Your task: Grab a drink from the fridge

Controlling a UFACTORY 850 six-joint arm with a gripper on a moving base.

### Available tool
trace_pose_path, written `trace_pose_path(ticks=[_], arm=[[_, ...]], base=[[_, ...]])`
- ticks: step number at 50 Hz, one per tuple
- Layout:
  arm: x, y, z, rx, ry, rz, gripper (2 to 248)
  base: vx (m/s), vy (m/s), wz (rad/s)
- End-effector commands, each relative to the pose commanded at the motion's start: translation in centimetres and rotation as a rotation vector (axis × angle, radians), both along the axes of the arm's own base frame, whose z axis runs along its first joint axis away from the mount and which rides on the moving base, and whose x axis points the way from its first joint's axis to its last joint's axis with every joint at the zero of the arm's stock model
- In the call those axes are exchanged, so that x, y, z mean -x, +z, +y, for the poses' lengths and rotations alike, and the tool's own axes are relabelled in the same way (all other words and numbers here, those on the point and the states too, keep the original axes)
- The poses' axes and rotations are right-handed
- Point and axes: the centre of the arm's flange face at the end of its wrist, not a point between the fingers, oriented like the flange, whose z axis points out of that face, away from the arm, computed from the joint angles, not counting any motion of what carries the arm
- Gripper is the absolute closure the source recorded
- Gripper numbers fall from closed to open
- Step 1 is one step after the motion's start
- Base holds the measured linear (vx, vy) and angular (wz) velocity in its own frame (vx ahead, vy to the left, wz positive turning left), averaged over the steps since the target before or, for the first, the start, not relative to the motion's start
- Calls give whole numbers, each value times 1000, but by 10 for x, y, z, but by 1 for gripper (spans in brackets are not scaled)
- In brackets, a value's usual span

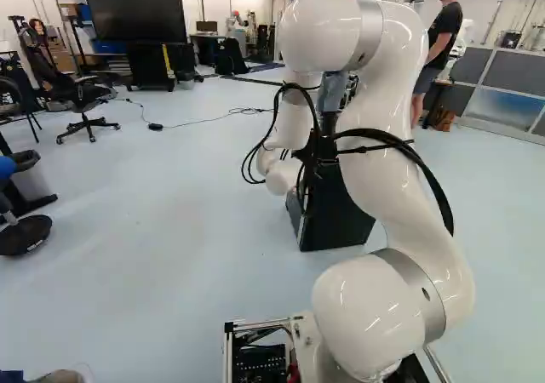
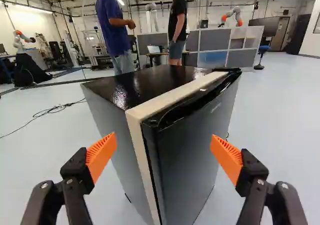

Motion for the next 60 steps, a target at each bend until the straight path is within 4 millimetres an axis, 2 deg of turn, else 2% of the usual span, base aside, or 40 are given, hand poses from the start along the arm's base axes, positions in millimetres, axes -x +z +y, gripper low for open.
trace_pose_path(ticks=[44,60], arm=[[-11,-2,-30,-2,-66,-12,3],[-7,-1,-32,-1,-70,-8,3]], base=[[0,0,0],[0,0,0]])
